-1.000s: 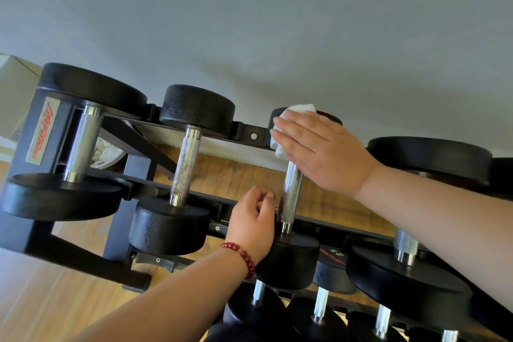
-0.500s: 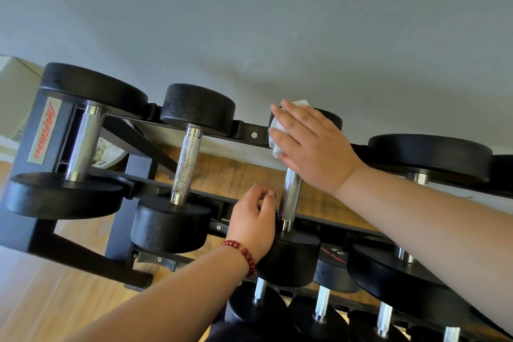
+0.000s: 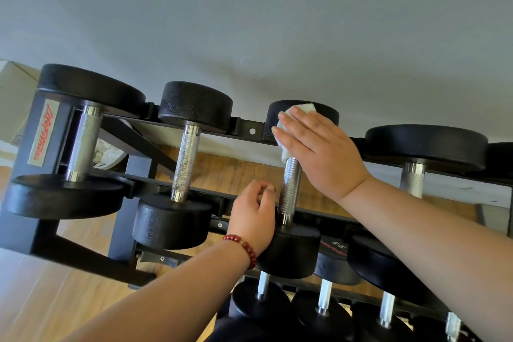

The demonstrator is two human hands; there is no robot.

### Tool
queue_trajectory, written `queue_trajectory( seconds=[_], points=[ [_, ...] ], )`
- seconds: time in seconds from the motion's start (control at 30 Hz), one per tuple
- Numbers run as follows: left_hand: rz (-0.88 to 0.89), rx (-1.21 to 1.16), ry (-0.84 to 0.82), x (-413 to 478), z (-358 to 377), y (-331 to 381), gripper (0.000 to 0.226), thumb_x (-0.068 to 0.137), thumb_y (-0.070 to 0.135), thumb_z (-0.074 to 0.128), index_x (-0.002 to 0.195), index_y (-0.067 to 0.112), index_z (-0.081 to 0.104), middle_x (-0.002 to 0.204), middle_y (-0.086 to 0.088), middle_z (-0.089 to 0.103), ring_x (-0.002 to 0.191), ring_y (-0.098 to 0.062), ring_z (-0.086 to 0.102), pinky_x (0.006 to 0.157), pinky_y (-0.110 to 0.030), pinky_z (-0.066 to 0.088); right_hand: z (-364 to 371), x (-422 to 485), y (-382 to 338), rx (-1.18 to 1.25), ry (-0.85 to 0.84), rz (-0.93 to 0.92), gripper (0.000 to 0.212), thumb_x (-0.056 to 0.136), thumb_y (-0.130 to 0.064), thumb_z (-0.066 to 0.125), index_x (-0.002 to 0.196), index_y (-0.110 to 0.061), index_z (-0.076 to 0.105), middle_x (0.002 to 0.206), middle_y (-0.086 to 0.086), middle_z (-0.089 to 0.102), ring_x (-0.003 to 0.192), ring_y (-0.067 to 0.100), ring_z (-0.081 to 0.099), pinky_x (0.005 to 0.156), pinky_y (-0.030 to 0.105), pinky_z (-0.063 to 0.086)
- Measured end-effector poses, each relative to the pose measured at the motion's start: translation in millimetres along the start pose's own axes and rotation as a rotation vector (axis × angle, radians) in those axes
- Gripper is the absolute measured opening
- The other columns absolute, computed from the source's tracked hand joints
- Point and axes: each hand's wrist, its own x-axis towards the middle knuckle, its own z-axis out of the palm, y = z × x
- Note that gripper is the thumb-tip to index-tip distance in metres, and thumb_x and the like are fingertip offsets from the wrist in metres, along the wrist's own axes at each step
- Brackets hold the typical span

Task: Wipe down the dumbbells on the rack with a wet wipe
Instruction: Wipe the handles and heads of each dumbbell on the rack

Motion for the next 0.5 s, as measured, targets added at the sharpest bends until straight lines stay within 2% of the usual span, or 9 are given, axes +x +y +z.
queue_trajectory(
  seconds=[0.2,0.33,0.43,0.5],
  points=[
    [0.039,-0.054,-0.001,-3.7,-1.2,-0.5,0.023,0.102,0.025,0.041,0.106,0.019,0.063,0.091,0.009,0.062,0.068,0.021,0.05,0.059,0.002,0.037,-8.2,-18.8,-19.9,0.032,-0.009,0.1,0.042,0.094,0.0,0.044,0.135,-0.007,0.056,0.141,0.013,0.053,0.134,0.031,0.046,0.112,0.042,0.034],
    [0.135,-0.033,-0.043,-7.7,-3.6,-6.4,0.025,0.102,0.026,0.039,0.107,0.021,0.063,0.103,0.012,0.063,0.094,0.01,0.054,0.077,-0.005,0.036,-25.5,-34.9,-39.4,0.049,-0.046,0.148,0.046,0.092,-0.002,0.04,0.137,-0.007,0.053,0.142,0.015,0.052,0.133,0.031,0.047,0.108,0.041,0.035],
    [0.284,0.052,-0.115,-22.8,-8.4,-18.1,0.023,0.102,0.028,0.035,0.105,0.032,0.058,0.105,0.015,0.059,0.104,0.003,0.051,0.088,-0.012,0.038,-41.0,-56.5,-63.5,0.024,-0.053,0.18,0.045,0.094,-0.006,0.04,0.138,-0.009,0.051,0.142,0.013,0.052,0.134,0.028,0.044,0.109,0.04,0.033],
    [0.384,0.119,-0.181,-35.6,-12.7,-28.2,0.027,0.099,0.033,0.033,0.114,0.031,0.056,0.114,0.013,0.056,0.113,-0.002,0.049,0.098,-0.018,0.038,-45.1,-76.4,-87.5,0.026,-0.074,0.194,0.045,0.095,-0.011,0.041,0.139,-0.011,0.048,0.143,0.012,0.051,0.136,0.025,0.04,0.112,0.04,0.028]
  ],
)
